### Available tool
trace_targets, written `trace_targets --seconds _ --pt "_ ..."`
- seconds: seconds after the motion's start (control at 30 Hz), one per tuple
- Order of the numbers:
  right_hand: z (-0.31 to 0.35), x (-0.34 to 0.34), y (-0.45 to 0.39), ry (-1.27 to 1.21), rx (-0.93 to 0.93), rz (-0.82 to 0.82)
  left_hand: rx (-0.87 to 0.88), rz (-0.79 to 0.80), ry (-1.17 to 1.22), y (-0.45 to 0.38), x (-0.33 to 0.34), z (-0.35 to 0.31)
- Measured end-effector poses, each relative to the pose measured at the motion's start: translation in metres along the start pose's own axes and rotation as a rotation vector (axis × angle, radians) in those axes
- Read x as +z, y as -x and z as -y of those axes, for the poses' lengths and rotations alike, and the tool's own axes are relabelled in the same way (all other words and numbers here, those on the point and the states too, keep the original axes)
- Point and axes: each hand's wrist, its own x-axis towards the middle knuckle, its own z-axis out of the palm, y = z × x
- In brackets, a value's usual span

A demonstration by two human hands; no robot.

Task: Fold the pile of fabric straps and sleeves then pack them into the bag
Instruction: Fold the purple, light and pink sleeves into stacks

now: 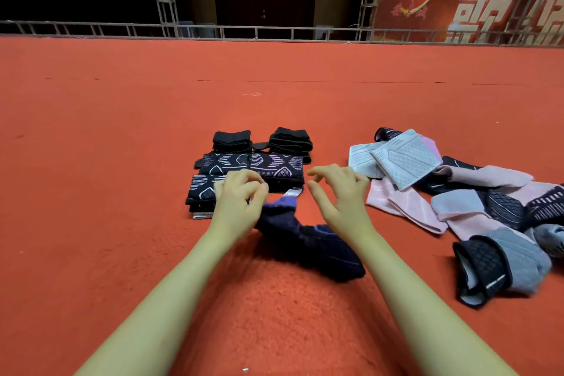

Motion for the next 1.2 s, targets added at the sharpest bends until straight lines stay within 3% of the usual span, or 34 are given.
trace_targets --seconds 0.13,0.27,0.4,0.47,0.6,0.8,1.0,1.2 --pt "-0.009 0.017 0.029 0.066 0.148 0.177 -0.045 0.091 -0.157 0.020 0.005 0.001" --pt "-0.013 0.027 0.045 0.206 0.182 0.473 -0.006 0.359 -0.506 0.037 0.017 0.012" --pt "-0.013 0.033 0.056 0.355 0.162 0.715 0.085 0.304 -0.629 0.053 0.021 0.019" --pt "-0.010 0.035 0.060 0.403 0.137 0.691 0.103 0.268 -0.674 0.057 0.020 0.019" --pt "-0.008 0.041 0.065 0.410 0.032 0.370 0.116 0.127 -0.732 0.062 0.017 0.025" --pt "-0.017 0.025 0.052 0.398 0.090 0.111 -0.071 -0.041 -0.747 0.051 0.004 0.033" --pt "-0.019 0.031 0.048 0.410 0.152 0.141 -0.106 -0.052 -0.586 0.056 0.009 0.037" --pt "0.007 0.055 0.037 0.264 0.125 0.500 0.116 -0.091 -0.512 0.060 0.006 0.038"
